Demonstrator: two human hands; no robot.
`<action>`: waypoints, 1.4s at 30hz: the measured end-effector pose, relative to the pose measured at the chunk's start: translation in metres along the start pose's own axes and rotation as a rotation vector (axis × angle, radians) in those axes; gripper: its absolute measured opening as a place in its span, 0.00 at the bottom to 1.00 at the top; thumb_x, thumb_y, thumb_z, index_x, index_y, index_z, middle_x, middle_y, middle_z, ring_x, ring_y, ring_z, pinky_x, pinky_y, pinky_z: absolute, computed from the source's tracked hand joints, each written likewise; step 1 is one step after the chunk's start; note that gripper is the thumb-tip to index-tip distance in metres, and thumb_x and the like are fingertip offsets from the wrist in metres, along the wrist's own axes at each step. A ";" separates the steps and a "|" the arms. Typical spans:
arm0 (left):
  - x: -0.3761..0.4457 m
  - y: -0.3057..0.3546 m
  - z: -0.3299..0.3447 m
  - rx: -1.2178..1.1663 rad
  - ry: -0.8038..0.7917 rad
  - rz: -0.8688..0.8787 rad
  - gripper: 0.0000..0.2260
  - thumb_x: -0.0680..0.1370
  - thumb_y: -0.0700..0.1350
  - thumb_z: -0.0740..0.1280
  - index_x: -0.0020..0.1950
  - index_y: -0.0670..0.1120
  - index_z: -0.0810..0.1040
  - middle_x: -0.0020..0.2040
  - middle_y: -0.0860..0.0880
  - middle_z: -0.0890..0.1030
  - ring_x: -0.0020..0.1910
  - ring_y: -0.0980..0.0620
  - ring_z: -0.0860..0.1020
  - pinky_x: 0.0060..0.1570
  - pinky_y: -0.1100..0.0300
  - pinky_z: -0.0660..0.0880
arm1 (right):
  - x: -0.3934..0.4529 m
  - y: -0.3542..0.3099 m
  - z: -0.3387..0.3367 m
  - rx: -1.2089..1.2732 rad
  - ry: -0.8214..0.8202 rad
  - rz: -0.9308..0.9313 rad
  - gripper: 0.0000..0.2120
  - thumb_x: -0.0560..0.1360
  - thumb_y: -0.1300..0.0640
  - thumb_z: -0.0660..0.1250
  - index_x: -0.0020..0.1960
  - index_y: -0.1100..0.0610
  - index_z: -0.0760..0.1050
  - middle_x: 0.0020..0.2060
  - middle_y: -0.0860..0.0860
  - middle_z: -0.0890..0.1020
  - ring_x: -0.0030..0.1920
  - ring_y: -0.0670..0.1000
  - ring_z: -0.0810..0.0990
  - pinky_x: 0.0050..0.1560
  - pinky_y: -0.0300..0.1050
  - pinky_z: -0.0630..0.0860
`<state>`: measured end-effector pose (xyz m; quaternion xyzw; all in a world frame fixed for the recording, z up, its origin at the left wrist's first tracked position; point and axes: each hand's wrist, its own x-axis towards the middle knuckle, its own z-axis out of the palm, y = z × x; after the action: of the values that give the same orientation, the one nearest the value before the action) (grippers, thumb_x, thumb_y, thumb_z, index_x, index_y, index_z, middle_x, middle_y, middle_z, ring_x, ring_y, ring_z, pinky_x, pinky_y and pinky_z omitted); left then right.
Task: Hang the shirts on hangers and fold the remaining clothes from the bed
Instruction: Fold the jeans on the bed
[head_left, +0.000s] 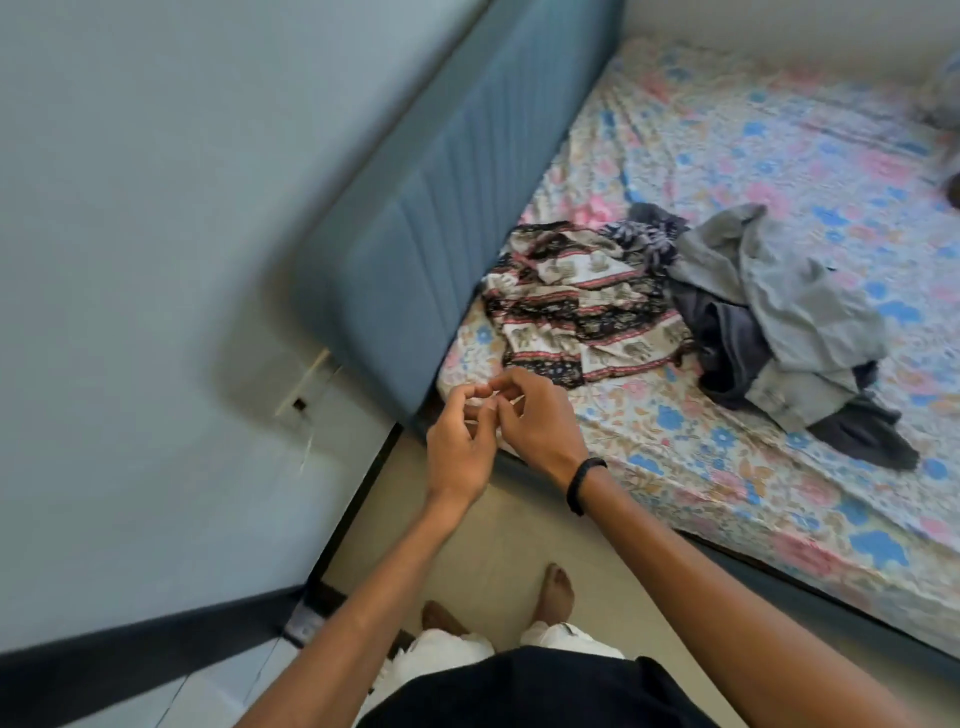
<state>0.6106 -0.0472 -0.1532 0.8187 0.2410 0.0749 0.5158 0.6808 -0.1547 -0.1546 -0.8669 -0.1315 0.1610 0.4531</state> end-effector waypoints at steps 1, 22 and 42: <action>0.002 0.006 0.021 -0.003 -0.034 -0.001 0.08 0.84 0.51 0.65 0.61 0.50 0.78 0.44 0.54 0.85 0.42 0.61 0.83 0.44 0.53 0.82 | 0.002 0.015 -0.015 -0.009 0.025 0.021 0.08 0.79 0.58 0.67 0.55 0.50 0.81 0.44 0.44 0.85 0.40 0.42 0.83 0.42 0.45 0.82; 0.176 0.017 0.295 0.223 -0.656 -0.083 0.09 0.85 0.53 0.61 0.63 0.55 0.75 0.47 0.54 0.84 0.41 0.56 0.83 0.41 0.51 0.81 | 0.142 0.228 -0.142 -0.015 0.184 0.574 0.08 0.81 0.59 0.65 0.57 0.53 0.81 0.47 0.49 0.84 0.47 0.49 0.83 0.49 0.52 0.84; 0.234 0.009 0.545 0.433 -0.718 -0.190 0.18 0.82 0.54 0.64 0.72 0.54 0.69 0.51 0.51 0.81 0.52 0.49 0.80 0.50 0.50 0.79 | 0.199 0.494 -0.256 0.038 0.457 1.150 0.37 0.73 0.38 0.75 0.68 0.61 0.64 0.65 0.60 0.74 0.65 0.63 0.75 0.60 0.56 0.74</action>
<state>1.0202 -0.3810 -0.4235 0.8564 0.1305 -0.3150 0.3878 1.0048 -0.5447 -0.4581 -0.8033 0.4603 0.1919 0.3257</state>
